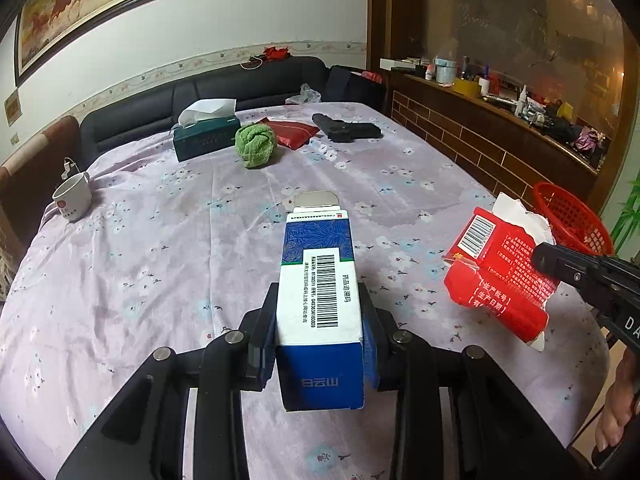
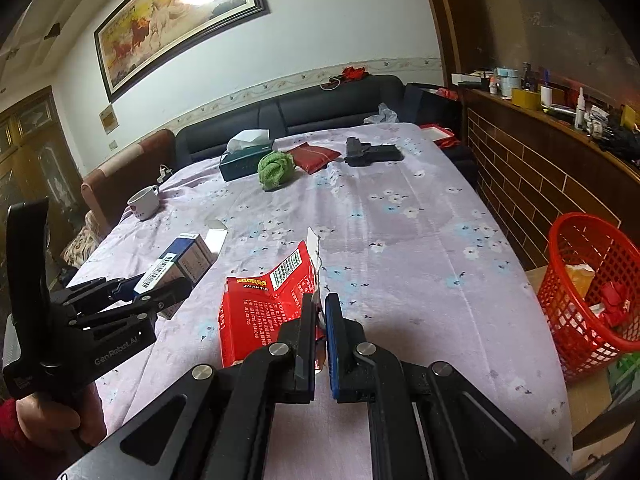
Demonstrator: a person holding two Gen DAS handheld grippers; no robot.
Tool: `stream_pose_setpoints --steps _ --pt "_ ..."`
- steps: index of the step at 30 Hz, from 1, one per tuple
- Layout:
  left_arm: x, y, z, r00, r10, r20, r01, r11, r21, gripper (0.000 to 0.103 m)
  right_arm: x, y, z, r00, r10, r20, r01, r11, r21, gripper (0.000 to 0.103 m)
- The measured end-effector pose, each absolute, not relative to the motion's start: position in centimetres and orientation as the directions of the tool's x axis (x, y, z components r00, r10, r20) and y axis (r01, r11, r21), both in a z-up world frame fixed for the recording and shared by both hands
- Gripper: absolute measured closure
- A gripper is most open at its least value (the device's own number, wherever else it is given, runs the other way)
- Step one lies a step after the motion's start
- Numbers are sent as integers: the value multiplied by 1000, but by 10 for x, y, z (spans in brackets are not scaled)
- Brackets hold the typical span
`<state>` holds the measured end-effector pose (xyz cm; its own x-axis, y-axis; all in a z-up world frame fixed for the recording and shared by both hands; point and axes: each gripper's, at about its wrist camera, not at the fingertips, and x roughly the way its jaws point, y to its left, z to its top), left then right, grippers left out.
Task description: Collect trash
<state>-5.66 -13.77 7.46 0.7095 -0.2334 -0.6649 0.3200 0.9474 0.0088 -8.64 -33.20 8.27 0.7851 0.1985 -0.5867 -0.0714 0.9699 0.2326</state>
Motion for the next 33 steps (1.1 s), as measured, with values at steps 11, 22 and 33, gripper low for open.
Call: stream_pose_setpoints --steps 11,22,33 --pt "-74 -140 86 725 -243 -645 326 945 10 70 -102 -336 92 803 185 -567 -58 971 234 97" --pt "-109 -152 101 756 -251 -604 341 939 38 70 -131 -344 104 828 167 -536 -48 972 229 97" --pt "-127 -149 103 793 -219 -568 321 943 86 70 -138 -342 110 834 172 -524 -56 972 230 97"
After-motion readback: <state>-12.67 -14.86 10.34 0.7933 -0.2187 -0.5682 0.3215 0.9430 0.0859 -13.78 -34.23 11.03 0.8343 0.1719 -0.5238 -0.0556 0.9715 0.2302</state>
